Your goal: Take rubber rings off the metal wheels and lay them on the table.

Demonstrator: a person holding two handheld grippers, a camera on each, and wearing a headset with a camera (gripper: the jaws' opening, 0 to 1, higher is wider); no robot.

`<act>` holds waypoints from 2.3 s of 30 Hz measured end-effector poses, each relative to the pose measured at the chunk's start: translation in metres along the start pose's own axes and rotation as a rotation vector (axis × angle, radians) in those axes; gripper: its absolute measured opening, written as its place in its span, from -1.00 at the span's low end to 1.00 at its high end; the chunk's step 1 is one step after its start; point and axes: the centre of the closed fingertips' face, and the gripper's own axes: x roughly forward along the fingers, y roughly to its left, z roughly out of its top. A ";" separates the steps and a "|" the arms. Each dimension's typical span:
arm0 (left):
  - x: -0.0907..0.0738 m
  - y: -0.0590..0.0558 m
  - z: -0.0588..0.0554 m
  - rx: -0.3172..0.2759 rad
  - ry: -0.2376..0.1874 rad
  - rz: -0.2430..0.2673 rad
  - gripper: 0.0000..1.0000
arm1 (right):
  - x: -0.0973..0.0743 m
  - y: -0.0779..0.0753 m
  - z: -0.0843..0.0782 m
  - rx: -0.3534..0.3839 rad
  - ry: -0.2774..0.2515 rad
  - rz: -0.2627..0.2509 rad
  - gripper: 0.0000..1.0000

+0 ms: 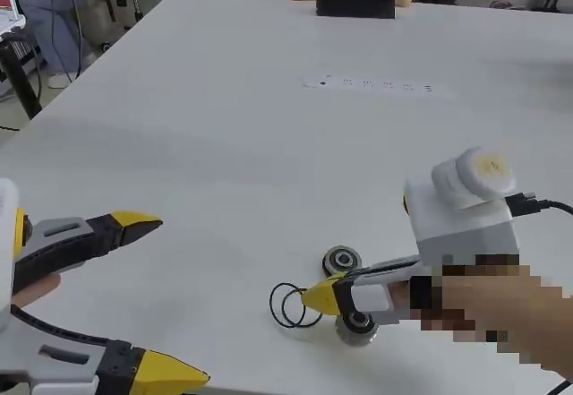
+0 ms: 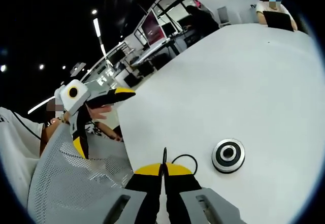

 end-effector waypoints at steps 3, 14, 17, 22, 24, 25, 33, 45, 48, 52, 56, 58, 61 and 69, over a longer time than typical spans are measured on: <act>0.000 0.000 0.000 -0.002 -0.001 0.000 0.99 | 0.002 -0.003 -0.003 0.005 0.007 -0.015 -1.00; -0.002 0.001 0.000 -0.004 0.002 0.007 0.99 | 0.007 -0.009 -0.011 0.009 0.037 -0.043 -1.00; -0.002 0.000 0.000 -0.007 0.001 0.006 0.99 | 0.008 -0.010 -0.011 0.005 0.039 -0.045 -1.00; -0.002 0.000 -0.001 -0.007 0.005 0.005 0.99 | 0.008 -0.010 -0.011 -0.007 0.040 -0.048 -1.00; -0.002 0.000 -0.001 -0.007 0.005 0.006 0.99 | 0.008 -0.011 -0.010 -0.018 0.039 -0.056 -0.99; -0.002 0.000 0.000 -0.007 0.003 0.007 0.99 | 0.008 -0.012 -0.010 -0.021 0.039 -0.057 -0.98; -0.002 0.001 -0.002 -0.008 0.006 0.007 0.99 | 0.007 -0.012 -0.009 -0.034 0.043 -0.060 -0.90; -0.005 0.003 -0.001 -0.009 0.005 0.019 0.98 | 0.011 -0.002 -0.012 -0.174 0.091 -0.057 -0.74; -0.006 0.003 -0.001 -0.008 0.004 0.021 0.98 | 0.011 -0.005 -0.014 -0.206 0.102 -0.073 -0.69; -0.006 0.003 -0.001 -0.009 0.006 0.023 0.98 | 0.010 -0.006 -0.013 -0.231 0.108 -0.082 -0.60; -0.006 0.003 -0.001 -0.010 0.007 0.024 0.98 | 0.008 -0.008 -0.011 -0.251 0.102 -0.090 -0.61; -0.006 0.003 -0.001 -0.009 0.007 0.023 0.98 | 0.006 -0.008 -0.008 -0.246 0.090 -0.089 -0.60; -0.006 0.003 -0.001 -0.009 0.009 0.023 0.99 | 0.002 -0.009 -0.002 -0.252 0.069 -0.094 -0.61; -0.005 0.005 0.002 -0.003 0.010 0.020 0.98 | -0.011 -0.004 0.022 -0.278 -0.031 -0.086 -0.58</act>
